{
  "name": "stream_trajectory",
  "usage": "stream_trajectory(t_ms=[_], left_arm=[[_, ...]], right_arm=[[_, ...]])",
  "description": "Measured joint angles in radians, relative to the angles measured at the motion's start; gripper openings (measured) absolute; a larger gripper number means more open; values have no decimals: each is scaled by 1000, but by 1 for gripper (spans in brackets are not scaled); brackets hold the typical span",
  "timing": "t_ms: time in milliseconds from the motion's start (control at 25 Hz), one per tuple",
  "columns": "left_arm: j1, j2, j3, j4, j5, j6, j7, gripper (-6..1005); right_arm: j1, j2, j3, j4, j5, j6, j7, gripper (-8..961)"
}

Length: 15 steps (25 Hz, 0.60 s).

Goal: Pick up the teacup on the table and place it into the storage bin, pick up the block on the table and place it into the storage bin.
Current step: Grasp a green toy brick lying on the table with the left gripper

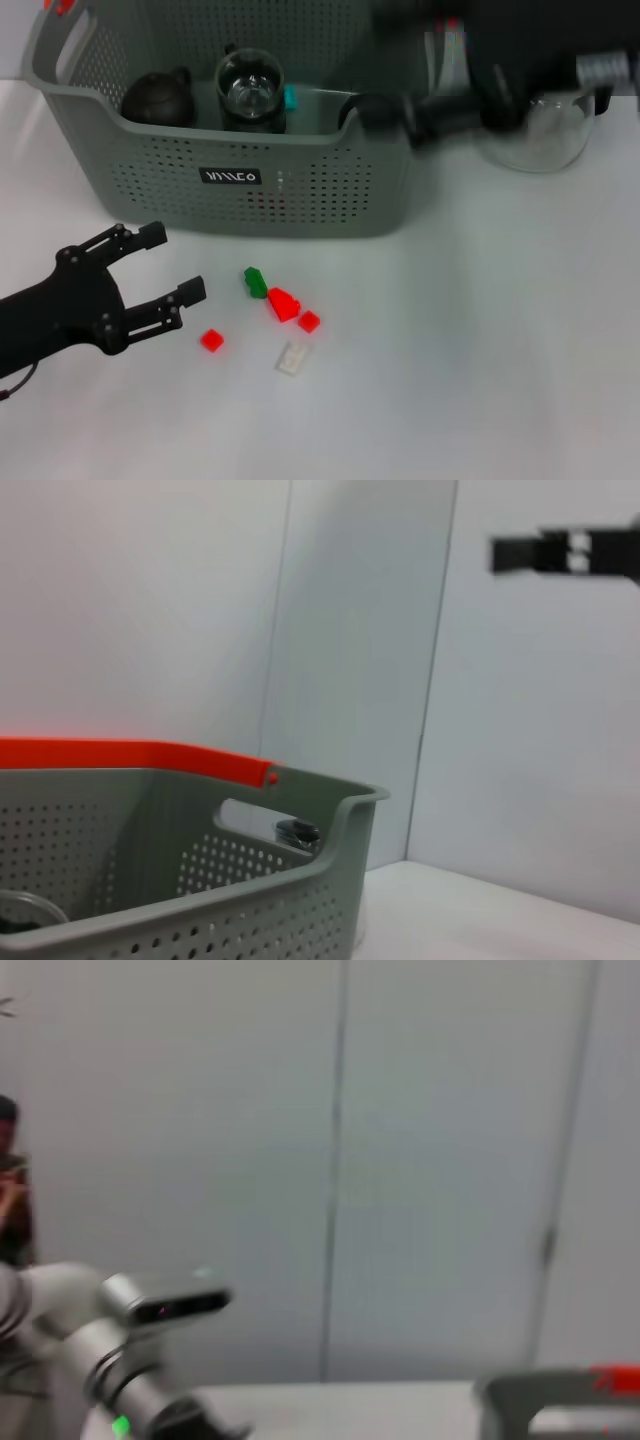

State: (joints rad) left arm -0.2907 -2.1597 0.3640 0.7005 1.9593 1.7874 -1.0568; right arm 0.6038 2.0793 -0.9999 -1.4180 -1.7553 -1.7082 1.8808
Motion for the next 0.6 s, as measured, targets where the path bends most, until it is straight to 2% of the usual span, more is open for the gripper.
stream_trajectory(t_ms=[120,240,440,600], left_arm=[[-15,3,15,4,14,3,0,843],[-37,8,46,27,62,-4,-5,842],[-94,8,120,129,199,-50,-111,842],[-129,-2,239,235,301,-118,-262,842]], right_arm=[[-80,11,-10,45,-37,-56,-65,888],[-118,15,-16,123,-86,-72,-96,887],[-127,13,-9,272,-169,-58,-110,886],[-118,15,-9,313,-224,-28,-110,886]])
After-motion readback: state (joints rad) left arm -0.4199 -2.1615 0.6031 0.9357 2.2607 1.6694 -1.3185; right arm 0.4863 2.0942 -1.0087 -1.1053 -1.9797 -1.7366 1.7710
